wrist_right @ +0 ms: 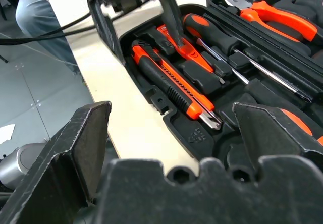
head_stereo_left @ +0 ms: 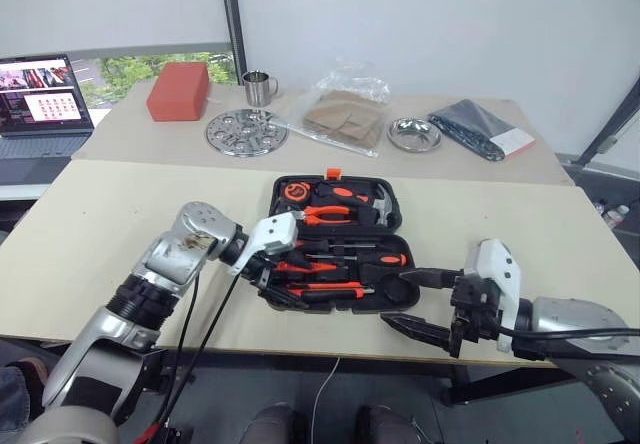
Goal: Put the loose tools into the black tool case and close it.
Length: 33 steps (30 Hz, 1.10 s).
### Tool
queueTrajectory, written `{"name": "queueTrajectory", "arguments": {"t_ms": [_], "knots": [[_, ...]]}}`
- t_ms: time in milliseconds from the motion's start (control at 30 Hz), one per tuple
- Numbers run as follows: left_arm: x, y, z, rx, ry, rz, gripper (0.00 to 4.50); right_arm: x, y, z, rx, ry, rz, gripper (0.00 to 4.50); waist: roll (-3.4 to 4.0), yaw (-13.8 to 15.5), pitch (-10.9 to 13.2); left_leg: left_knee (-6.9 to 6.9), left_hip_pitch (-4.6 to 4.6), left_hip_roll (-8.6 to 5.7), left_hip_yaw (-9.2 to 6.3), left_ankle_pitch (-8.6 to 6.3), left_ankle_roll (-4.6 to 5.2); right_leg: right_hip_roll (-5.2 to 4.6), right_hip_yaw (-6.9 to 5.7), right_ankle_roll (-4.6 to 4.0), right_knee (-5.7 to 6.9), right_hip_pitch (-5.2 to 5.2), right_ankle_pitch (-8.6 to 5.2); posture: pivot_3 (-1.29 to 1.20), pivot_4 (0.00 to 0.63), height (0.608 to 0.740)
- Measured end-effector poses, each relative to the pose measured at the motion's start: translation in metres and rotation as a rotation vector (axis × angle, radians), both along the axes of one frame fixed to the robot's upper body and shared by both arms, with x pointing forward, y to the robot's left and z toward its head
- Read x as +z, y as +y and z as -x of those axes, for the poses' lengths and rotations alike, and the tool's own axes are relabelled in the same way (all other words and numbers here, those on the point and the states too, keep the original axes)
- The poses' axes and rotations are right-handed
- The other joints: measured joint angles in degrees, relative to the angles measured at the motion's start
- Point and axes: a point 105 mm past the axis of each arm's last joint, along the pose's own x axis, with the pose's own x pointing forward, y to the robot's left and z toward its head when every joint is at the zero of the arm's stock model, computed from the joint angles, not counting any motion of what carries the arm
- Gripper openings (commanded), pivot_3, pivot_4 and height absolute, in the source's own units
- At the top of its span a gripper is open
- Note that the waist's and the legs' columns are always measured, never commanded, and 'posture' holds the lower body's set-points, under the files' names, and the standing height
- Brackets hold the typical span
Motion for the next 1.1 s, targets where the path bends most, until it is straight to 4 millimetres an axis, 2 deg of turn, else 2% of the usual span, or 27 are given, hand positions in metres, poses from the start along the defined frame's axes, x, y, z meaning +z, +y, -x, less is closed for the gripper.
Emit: {"name": "queueTrajectory", "arguments": {"t_ms": [233,433,633,767,933,1000,1033,1100], "knots": [[-0.004,-0.004,0.001,-0.025,-0.021,-0.011,0.02,0.0,0.001,0.0,0.011,0.001,-0.001,4.5,0.0,0.01,0.0,0.0,0.0,0.0,0.0,0.0,0.0,0.05,-0.04,0.0,0.0,0.01,0.0,0.0,0.15,0.734],[-0.015,-0.003,0.004,-0.103,-0.096,-0.069,0.02,-0.001,-0.002,-0.003,-0.005,0.003,0.005,4.5,0.01,0.03,-0.01,0.0,0.04,0.0,0.0,0.0,0.0,0.01,-0.04,0.0,-0.01,0.04,0.01,0.0,0.15,0.734],[-0.028,-0.002,0.003,-0.212,-0.246,-0.17,0.02,-0.005,-0.003,-0.004,-0.031,0.011,-0.007,4.5,0.18,0.0,-0.15,-0.02,0.29,0.03,0.0,-0.17,-0.25,-0.28,-0.01,-0.01,0.0,0.24,0.01,0.0,0.15,0.734],[-0.028,-0.006,-0.003,-0.179,-0.24,-0.148,0.02,-0.008,-0.007,-0.002,-0.055,0.024,-0.014,4.5,0.35,0.27,-0.26,-0.01,0.33,-0.03,-0.01,-0.18,-0.25,-0.53,-0.04,0.34,0.01,0.29,-0.05,0.0,0.15,0.734],[-0.025,-0.004,-0.007,-0.102,-0.16,-0.102,0.02,-0.005,-0.021,-0.002,-0.107,0.014,0.003,4.5,0.34,0.18,-0.26,0.08,0.19,-0.1,0.01,-0.13,-0.16,-0.54,-0.03,0.52,0.0,0.21,0.13,0.0,0.15,0.734],[-0.019,-0.001,-0.01,-0.04,-0.123,-0.051,0.02,-0.004,-0.029,-0.002,-0.138,0.011,0.014,4.5,0.33,0.22,-0.25,0.1,0.07,-0.09,-0.02,-0.1,-0.15,-0.53,-0.03,0.51,0.0,0.14,0.13,0.0,0.15,0.734],[-0.01,0.001,-0.013,0.007,-0.097,0.005,0.53,-0.004,-0.038,-0.001,-0.162,0.016,0.03,4.5,0.32,0.24,-0.24,0.11,-0.05,-0.09,-0.02,0.12,0.25,-0.52,-0.03,0.51,0.0,0.07,0.14,0.0,0.15,0.734],[0.009,0.003,-0.016,0.064,-0.077,0.118,1.09,-0.006,-0.056,0.0,-0.223,0.032,0.061,4.5,0.32,0.25,-0.24,0.11,-0.06,-0.12,-0.02,0.16,0.45,-0.51,-0.02,0.33,-0.01,0.1,0.24,0.0,0.15,0.734]]}}
